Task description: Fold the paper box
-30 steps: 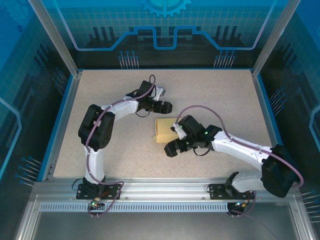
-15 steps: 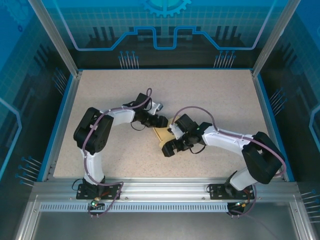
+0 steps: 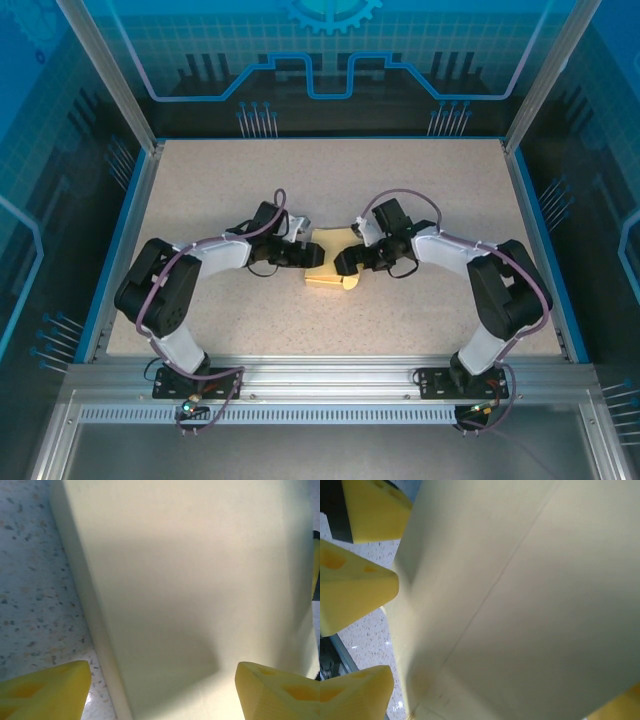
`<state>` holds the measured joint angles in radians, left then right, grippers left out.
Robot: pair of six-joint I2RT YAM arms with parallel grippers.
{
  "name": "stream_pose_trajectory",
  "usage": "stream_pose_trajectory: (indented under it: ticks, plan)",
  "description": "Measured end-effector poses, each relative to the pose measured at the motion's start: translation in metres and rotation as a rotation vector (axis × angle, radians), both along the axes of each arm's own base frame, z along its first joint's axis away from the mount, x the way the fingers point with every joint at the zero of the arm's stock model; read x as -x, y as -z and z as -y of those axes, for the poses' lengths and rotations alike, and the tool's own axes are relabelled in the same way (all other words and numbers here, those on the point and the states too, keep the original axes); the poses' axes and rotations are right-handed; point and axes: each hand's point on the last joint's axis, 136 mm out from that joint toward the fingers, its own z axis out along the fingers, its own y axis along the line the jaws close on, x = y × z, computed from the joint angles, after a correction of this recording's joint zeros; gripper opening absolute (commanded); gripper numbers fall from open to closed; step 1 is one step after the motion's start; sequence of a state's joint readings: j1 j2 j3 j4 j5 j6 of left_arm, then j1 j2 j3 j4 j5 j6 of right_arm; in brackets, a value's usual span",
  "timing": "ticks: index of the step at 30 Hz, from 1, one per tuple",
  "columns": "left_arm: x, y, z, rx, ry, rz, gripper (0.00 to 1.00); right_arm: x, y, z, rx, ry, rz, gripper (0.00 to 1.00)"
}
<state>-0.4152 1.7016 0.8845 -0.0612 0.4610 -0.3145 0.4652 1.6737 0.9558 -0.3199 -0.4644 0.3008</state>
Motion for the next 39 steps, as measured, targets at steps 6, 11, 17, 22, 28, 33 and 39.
stream_pose_trajectory:
  ticks: [6, 11, 17, 22, 28, 33, 39]
  plan:
    - [-0.017, -0.001, 0.004, -0.03, -0.013, 0.024, 0.76, -0.005, -0.002, 0.0, -0.031, 0.006, 0.007, 0.93]
    - [-0.019, 0.008, 0.009, -0.078, -0.001, 0.034, 0.76, -0.013, 0.002, 0.012, -0.034, 0.055, 0.0, 0.87]
    - [-0.017, 0.019, 0.008, -0.118, -0.001, 0.026, 0.73, -0.017, 0.011, 0.019, 0.001, 0.093, -0.009, 0.79]
    - [-0.018, 0.019, 0.008, -0.118, 0.002, 0.032, 0.73, -0.014, 0.016, 0.021, 0.009, 0.106, -0.022, 0.75]
    - [-0.02, 0.017, 0.007, -0.118, -0.016, 0.058, 0.72, -0.015, 0.014, 0.017, -0.047, 0.133, -0.035, 0.62]
    - [-0.019, 0.015, 0.003, -0.116, -0.04, 0.069, 0.75, -0.015, 0.016, 0.022, -0.098, 0.173, -0.066, 0.54]
    - [-0.018, 0.007, 0.0, -0.093, -0.07, 0.078, 0.79, -0.019, 0.01, 0.017, -0.142, 0.178, -0.057, 0.49]
